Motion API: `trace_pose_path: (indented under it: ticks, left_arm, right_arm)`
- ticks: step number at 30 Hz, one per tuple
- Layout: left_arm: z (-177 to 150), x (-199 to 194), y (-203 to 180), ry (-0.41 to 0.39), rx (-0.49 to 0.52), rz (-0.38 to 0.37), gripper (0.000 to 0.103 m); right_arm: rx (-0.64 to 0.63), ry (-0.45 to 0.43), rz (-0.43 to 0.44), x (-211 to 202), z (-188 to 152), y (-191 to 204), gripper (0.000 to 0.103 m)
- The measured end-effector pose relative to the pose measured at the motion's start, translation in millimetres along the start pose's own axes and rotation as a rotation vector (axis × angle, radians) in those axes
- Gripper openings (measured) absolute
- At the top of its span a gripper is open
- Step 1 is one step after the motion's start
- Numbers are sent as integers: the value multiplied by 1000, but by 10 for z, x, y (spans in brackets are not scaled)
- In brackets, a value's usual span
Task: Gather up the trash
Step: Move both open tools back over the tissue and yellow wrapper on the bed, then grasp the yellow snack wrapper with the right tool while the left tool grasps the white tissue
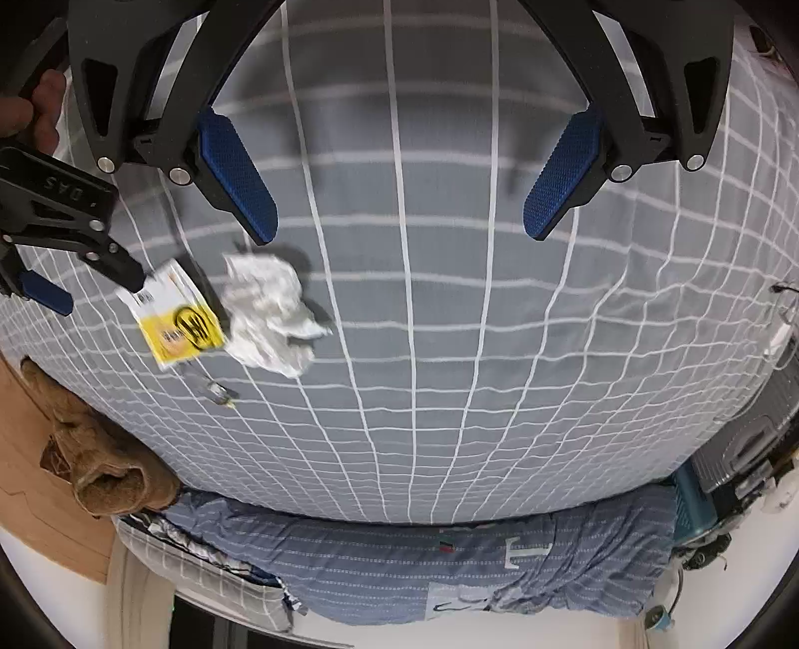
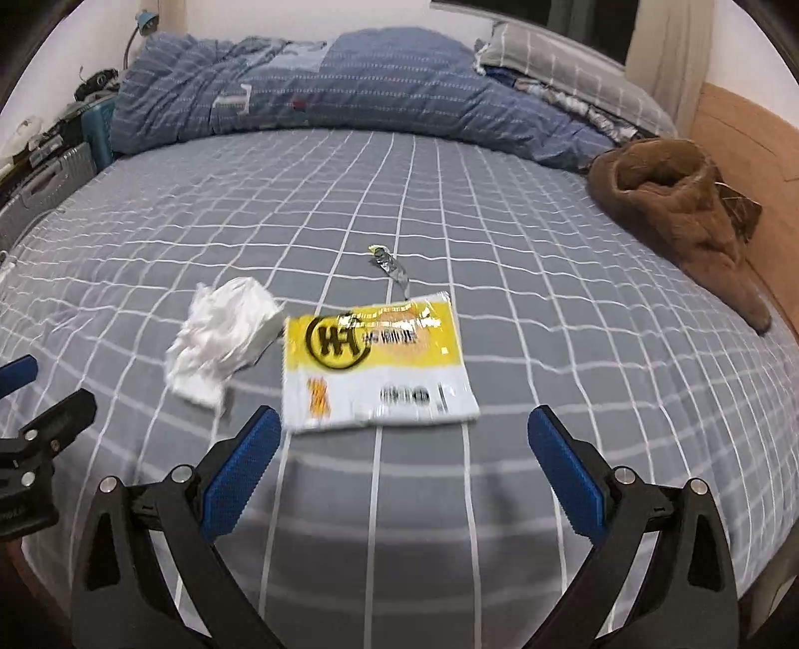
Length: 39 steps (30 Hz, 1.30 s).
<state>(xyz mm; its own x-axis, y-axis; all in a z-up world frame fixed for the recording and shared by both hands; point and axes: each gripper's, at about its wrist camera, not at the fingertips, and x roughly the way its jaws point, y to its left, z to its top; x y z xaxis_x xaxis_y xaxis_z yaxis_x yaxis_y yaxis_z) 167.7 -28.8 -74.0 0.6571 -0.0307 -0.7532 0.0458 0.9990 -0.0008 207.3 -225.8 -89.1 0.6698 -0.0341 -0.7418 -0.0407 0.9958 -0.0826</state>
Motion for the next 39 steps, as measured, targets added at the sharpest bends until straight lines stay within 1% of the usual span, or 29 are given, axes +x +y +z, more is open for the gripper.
trace_pose_path:
  ticks: [3, 8, 9, 10, 11, 12, 13, 15, 16, 17, 20, 26, 29, 31, 35, 37, 39]
  left_arm:
    - [102, 142, -6, 5, 8, 5, 97]
    - [220, 301, -28, 11, 7, 6, 97]
    - [238, 315, -31, 11, 6, 6, 97]
    - [259, 333, -39, 10, 4, 4, 97]
    - [280, 350, -46, 9, 4, 3, 97]
    - [289, 359, -48, 8, 5, 2, 97]
    - [303, 375, -64, 7, 8, -1, 97]
    - [317, 396, -96, 7, 11, -5, 97]
    - [324, 408, -119, 8, 11, -9, 97]
    - [328, 418, -145, 8, 11, -13, 97]
    - [333, 447, -237, 11, 21, -24, 97]
    - [347, 497, -415, 13, 38, -48, 96]
    - [372, 524, -522, 12, 51, -65, 94]
    - [391, 562, -591, 16, 54, -75, 92]
    - [422, 604, -706, 13, 54, -94, 90]
    - [429, 647, -782, 16, 69, -104, 84]
    - [422, 708, -848, 30, 84, -113, 73]
  right_arm:
    - [-1, 49, 5, 263, 117, 17, 95]
    - [-12, 124, 44, 608, 199, 41, 94]
    - [-8, 131, 57, 643, 198, 37, 89]
    - [2, 141, 71, 679, 201, 31, 87]
    - [11, 143, 69, 701, 202, 17, 84]
    - [9, 143, 66, 706, 197, 13, 77]
    - [5, 142, 65, 713, 203, 17, 74]
    - [-19, 136, 49, 700, 210, 44, 53]
    - [-35, 135, 48, 704, 224, 52, 44]
    - [-49, 137, 41, 707, 217, 77, 37]
    - [-67, 125, 32, 697, 173, 123, 31]
    - [-20, 115, 75, 632, 178, -14, 13]
    - [-6, 102, 84, 555, 204, -134, 10]
    - [-15, 84, 54, 502, 223, -180, 10]
    - [4, 68, 33, 433, 262, -335, 10]
    - [14, 56, 25, 391, 284, -404, 10]
    - [24, 50, 24, 376, 309, -460, 10]
